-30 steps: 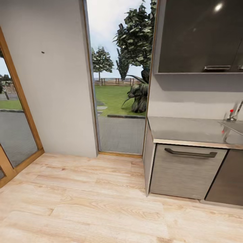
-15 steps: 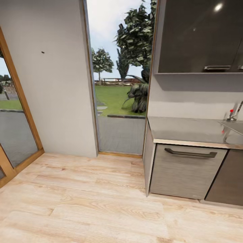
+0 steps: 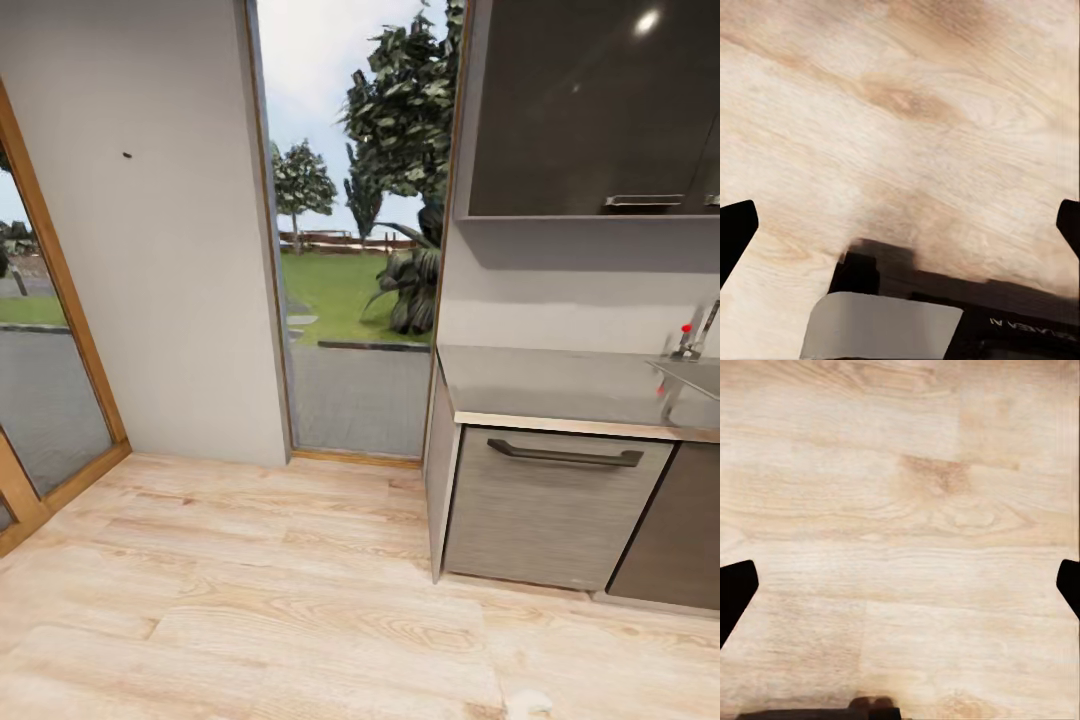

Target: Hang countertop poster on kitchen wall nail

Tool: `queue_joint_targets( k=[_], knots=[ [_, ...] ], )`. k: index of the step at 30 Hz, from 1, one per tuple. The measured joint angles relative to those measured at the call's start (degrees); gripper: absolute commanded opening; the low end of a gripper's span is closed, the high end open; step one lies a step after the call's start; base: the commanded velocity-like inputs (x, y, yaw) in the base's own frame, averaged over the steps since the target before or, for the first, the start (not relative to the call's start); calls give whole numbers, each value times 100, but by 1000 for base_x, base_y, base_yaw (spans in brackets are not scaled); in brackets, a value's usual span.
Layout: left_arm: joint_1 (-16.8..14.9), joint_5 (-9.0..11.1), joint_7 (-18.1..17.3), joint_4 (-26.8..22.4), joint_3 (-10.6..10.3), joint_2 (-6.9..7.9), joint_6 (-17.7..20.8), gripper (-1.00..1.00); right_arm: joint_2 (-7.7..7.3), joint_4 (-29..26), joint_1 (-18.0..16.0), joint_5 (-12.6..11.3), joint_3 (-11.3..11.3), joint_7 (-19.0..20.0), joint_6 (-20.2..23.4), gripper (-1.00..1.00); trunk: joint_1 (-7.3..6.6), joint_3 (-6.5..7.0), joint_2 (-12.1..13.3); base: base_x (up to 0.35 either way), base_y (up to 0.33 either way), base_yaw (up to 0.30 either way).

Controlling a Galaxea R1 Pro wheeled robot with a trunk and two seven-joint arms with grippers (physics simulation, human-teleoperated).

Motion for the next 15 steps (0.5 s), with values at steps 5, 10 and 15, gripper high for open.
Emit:
queue_joint_targets(
  k=[5, 10, 15],
  knots=[
    [-828, 422, 0, -224, 12, -15, 900, 100, -10, -924, -530, 8, 8, -3, 1273, 100, 0, 0, 0, 0, 0, 0],
    [-761, 1093, 53, -2994, -3, -12, 2463, 100, -204, -3800, -427, 18, 25, 29, 2887, 100, -1, 0, -1, 0, 0, 0],
    [600, 1263, 574, -6631, 6, -58, 3398, 100, -467, -6089, -138, -20, -27, 60, 3779, 100, -1, -1, -1, 0, 0, 0]
  ],
)
